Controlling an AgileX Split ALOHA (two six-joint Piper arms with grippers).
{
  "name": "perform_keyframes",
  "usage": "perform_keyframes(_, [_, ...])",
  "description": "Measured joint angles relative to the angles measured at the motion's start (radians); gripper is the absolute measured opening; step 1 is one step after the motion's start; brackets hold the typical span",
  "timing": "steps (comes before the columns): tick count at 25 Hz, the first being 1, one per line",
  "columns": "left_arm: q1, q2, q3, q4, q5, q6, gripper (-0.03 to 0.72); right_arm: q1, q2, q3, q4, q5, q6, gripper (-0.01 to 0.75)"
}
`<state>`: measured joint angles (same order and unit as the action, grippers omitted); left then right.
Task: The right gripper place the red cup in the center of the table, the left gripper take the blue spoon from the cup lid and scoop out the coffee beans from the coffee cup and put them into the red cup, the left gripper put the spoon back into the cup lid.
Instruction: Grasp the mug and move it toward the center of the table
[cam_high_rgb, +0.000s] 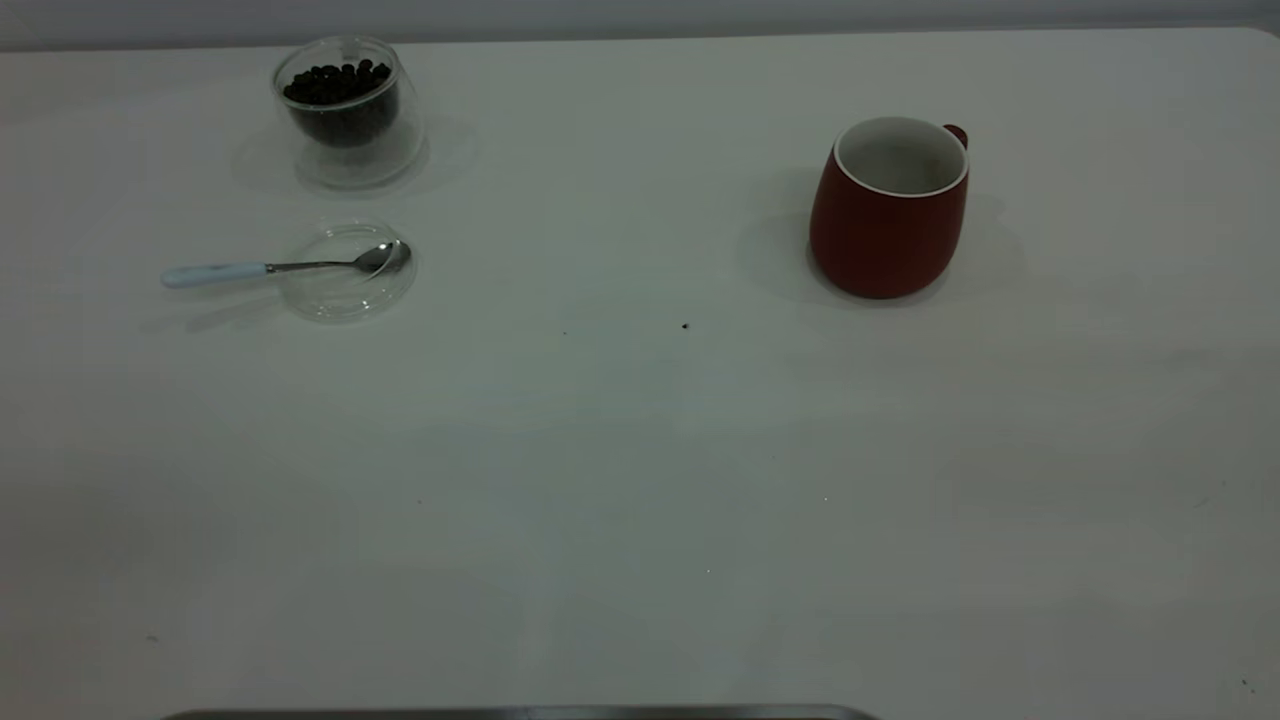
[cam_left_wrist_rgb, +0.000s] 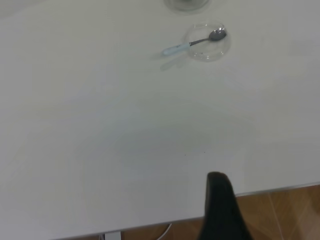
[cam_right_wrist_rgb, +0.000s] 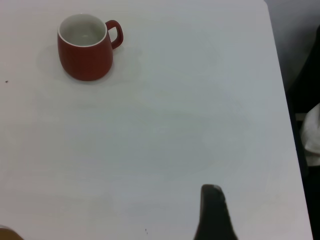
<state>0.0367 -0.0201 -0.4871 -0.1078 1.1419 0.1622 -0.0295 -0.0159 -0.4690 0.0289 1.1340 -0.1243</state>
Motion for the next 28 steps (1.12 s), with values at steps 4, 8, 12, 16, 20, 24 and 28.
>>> perform_keyframes(4, [0.0, 0.0, 0.0, 0.0, 0.0, 0.0, 0.547, 0.0, 0.0, 0.0, 0.0, 0.0, 0.0, 0.55])
perform_keyframes(8, [0.0, 0.0, 0.0, 0.0, 0.0, 0.0, 0.547, 0.0, 0.0, 0.0, 0.0, 0.0, 0.017, 0.55])
perform_keyframes(12, [0.0, 0.0, 0.0, 0.0, 0.0, 0.0, 0.547, 0.0, 0.0, 0.0, -0.017, 0.0, 0.047, 0.55])
perform_keyframes(16, [0.0, 0.0, 0.0, 0.0, 0.0, 0.001, 0.547, 0.0, 0.011, -0.016, -0.064, 0.006, 0.055, 0.553])
perform_keyframes(20, [0.0, 0.0, 0.0, 0.0, 0.0, 0.002, 0.547, 0.0, 0.167, -0.075, -0.091, 0.007, 0.035, 0.586])
perform_keyframes(24, [0.0, 0.0, 0.0, 0.0, 0.0, 0.002, 0.547, 0.0, 0.42, -0.133, -0.125, -0.034, 0.021, 0.644])
perform_keyframes(28, [0.0, 0.0, 0.0, 0.0, 0.0, 0.002, 0.547, 0.0, 0.688, -0.193, -0.132, -0.15, -0.017, 0.687])
